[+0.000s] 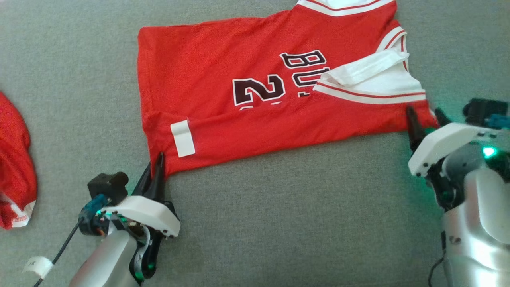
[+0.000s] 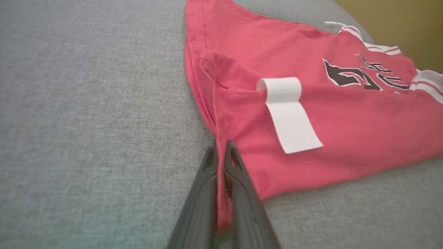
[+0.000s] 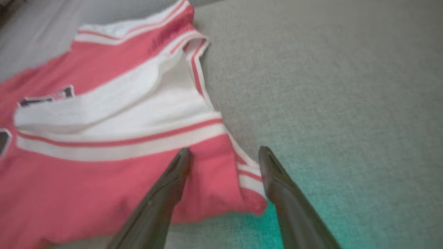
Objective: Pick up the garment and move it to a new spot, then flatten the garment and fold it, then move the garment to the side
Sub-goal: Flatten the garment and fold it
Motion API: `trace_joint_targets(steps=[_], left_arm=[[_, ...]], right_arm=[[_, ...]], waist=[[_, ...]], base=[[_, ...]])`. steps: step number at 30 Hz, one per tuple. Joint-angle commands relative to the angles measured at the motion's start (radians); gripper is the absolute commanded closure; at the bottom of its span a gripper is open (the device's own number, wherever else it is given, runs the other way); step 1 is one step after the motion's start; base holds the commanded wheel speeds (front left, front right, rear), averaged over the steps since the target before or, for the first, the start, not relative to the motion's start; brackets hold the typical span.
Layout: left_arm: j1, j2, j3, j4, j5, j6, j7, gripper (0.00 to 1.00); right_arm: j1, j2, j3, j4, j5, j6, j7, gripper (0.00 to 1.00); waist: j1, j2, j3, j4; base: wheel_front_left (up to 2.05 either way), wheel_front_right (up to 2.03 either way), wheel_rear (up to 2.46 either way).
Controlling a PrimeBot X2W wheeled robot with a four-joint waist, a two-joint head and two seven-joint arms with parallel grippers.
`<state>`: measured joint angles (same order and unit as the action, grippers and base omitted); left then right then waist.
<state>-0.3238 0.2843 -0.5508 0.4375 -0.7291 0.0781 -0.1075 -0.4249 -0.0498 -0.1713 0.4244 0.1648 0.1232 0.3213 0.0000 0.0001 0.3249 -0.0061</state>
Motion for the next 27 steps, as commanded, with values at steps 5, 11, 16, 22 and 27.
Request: trace_joint_targets(steps=[5, 11, 16, 22, 27], left_arm=[[0.006, 0.003, 0.002, 0.032, 0.003, -0.009, 0.007, 1.00], [0.019, 0.017, 0.004, 0.034, -0.011, -0.021, 0.014, 1.00], [0.054, 0.059, 0.027, -0.025, -0.034, -0.014, 0.032, 1.00], [0.139, 0.125, 0.035, -0.159, -0.057, 0.039, 0.118, 1.00], [0.239, 0.163, 0.038, -0.285, -0.091, 0.099, 0.196, 1.00]], right_arm=[[-0.016, -0.001, -0.003, 0.066, -0.095, 0.008, 0.063, 0.75], [0.036, -0.001, 0.010, 0.020, -0.079, 0.008, 0.073, 1.00], [0.136, -0.001, 0.004, -0.145, -0.053, 0.008, 0.098, 1.00], [0.296, -0.001, -0.007, -0.345, 0.003, 0.008, 0.162, 1.00], [0.387, -0.001, -0.017, -0.410, 0.041, 0.008, 0.201, 1.00]], waist=[[0.0000, -0.0001, -0.005, 0.010], [0.0000, -0.0001, -0.040, 0.004], [0.0000, -0.0001, -0.088, -0.013], [0.0000, -0.0001, -0.125, -0.035], [0.0000, -0.0001, -0.130, -0.049]], base=[[0.00, 0.00, 0.00], [0.00, 0.00, 0.00], [0.00, 0.00, 0.00], [0.00, 0.00, 0.00], [0.00, 0.00, 0.00]])
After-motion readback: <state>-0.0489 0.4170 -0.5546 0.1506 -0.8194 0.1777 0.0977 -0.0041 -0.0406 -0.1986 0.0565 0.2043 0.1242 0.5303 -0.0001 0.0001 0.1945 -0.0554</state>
